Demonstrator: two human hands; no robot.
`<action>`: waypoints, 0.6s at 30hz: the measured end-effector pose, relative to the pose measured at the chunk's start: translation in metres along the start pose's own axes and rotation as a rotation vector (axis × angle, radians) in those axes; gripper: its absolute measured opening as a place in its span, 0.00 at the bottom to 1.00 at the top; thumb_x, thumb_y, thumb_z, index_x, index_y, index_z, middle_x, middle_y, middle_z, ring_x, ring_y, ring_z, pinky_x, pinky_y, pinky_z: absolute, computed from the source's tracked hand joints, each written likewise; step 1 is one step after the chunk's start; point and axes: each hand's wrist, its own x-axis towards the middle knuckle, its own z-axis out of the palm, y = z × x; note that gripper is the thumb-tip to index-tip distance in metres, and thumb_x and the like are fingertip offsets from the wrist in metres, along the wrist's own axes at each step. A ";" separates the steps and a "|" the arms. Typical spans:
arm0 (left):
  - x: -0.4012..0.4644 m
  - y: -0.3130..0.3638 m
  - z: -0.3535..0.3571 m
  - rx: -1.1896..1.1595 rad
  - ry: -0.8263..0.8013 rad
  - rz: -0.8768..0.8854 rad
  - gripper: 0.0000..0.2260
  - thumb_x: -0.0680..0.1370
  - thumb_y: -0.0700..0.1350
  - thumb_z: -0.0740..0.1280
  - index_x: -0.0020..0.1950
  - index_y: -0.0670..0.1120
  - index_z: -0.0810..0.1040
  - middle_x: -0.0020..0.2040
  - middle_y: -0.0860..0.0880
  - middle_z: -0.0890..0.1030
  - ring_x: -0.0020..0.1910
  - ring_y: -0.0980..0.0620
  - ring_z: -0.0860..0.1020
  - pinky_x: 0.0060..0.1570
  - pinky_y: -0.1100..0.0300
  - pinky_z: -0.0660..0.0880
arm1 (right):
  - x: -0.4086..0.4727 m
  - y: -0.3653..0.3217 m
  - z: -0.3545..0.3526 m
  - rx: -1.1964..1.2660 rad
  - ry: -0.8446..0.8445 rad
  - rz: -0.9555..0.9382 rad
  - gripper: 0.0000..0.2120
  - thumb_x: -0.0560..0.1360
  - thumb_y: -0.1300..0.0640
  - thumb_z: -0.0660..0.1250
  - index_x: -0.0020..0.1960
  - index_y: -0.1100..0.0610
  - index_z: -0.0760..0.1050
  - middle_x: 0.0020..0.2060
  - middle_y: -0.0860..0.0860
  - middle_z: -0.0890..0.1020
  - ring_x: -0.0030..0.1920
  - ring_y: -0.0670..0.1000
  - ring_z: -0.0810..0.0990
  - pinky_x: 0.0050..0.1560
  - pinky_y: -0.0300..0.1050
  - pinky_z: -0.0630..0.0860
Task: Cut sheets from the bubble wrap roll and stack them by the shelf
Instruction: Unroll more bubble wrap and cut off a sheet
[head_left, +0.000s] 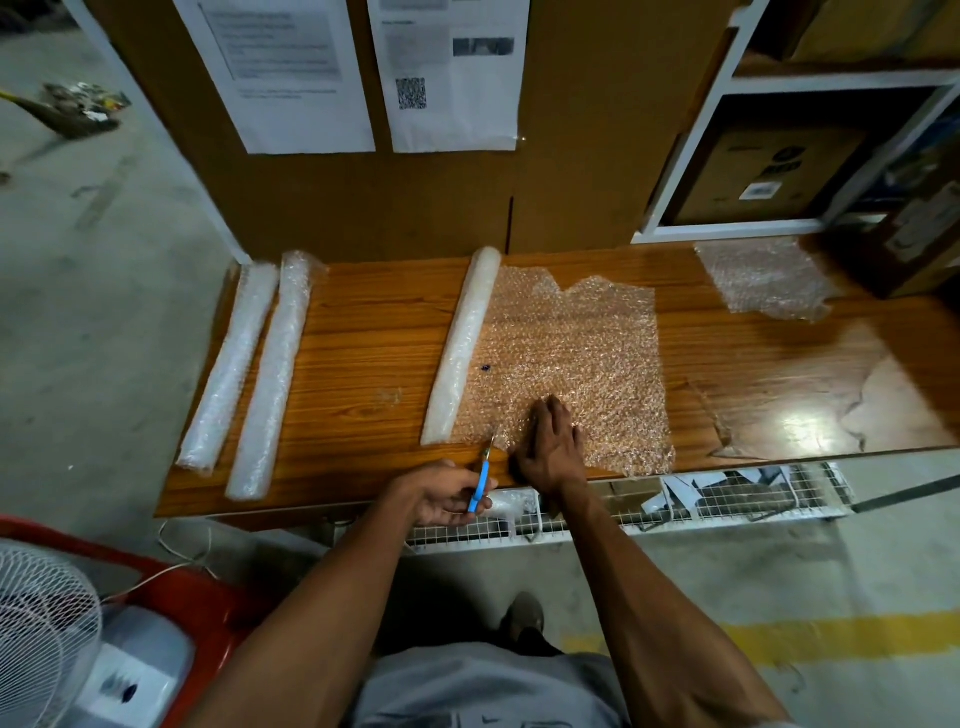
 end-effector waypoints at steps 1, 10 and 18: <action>0.000 0.002 0.001 -0.002 0.002 -0.001 0.08 0.80 0.44 0.73 0.56 0.42 0.84 0.56 0.40 0.86 0.53 0.48 0.85 0.43 0.58 0.82 | 0.000 -0.001 -0.001 -0.005 -0.004 -0.001 0.43 0.77 0.41 0.61 0.85 0.57 0.50 0.85 0.56 0.47 0.85 0.58 0.43 0.82 0.64 0.44; 0.005 0.019 0.013 0.007 0.059 -0.023 0.07 0.78 0.45 0.74 0.51 0.42 0.82 0.52 0.41 0.86 0.41 0.53 0.81 0.32 0.65 0.78 | 0.006 0.008 -0.005 -0.076 -0.109 0.032 0.48 0.79 0.37 0.65 0.86 0.52 0.41 0.84 0.53 0.37 0.83 0.57 0.34 0.80 0.69 0.36; 0.006 0.023 0.013 0.030 0.111 0.036 0.14 0.77 0.41 0.75 0.56 0.33 0.81 0.46 0.40 0.84 0.32 0.56 0.77 0.25 0.69 0.72 | 0.010 0.004 -0.012 -0.089 -0.137 0.026 0.46 0.79 0.33 0.62 0.86 0.50 0.42 0.84 0.53 0.35 0.83 0.57 0.32 0.78 0.70 0.32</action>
